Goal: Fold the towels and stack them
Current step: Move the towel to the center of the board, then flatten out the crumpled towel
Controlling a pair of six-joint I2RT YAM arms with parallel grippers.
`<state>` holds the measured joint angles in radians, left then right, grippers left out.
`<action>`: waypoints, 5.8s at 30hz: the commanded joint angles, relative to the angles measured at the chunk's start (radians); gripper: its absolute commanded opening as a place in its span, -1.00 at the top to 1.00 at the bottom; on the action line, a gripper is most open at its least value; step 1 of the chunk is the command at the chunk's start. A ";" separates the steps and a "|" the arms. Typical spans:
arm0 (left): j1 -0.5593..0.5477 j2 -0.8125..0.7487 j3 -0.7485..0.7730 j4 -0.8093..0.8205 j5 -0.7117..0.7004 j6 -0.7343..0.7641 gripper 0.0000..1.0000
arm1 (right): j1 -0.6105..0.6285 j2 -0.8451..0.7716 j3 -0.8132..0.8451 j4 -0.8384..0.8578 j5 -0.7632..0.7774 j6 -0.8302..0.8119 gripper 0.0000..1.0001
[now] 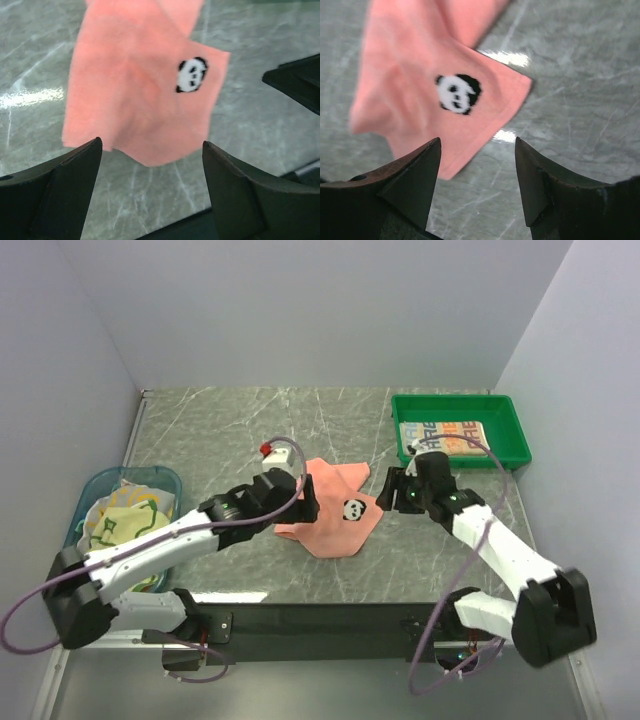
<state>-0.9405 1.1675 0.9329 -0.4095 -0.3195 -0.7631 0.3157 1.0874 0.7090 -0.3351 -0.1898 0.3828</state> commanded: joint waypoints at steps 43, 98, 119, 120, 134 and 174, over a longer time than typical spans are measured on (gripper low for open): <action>-0.422 0.833 0.386 -0.201 -0.526 -0.048 -0.40 | 0.088 0.579 0.218 -0.001 0.199 0.018 0.33; -0.416 0.015 0.870 -0.255 -0.365 0.722 0.99 | 0.080 -0.225 0.865 -0.182 0.119 -0.105 1.00; 0.476 0.604 0.644 0.005 0.049 0.541 0.85 | 0.063 0.575 0.836 0.129 0.239 -0.059 1.00; 0.486 0.667 0.668 0.005 0.051 0.544 0.82 | 0.062 0.612 0.855 0.140 0.239 -0.052 1.00; 0.592 0.963 1.021 0.066 -0.062 0.516 -0.69 | 0.034 1.000 1.261 0.048 0.286 -0.024 -0.18; 0.806 -0.129 -0.068 -0.124 -0.067 0.219 -0.93 | 0.982 0.922 0.760 -0.177 0.740 -0.283 0.12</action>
<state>-0.1436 1.0683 0.8680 -0.5781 -0.3588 -0.5610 1.2903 1.9572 1.3914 -0.4614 0.4366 0.1276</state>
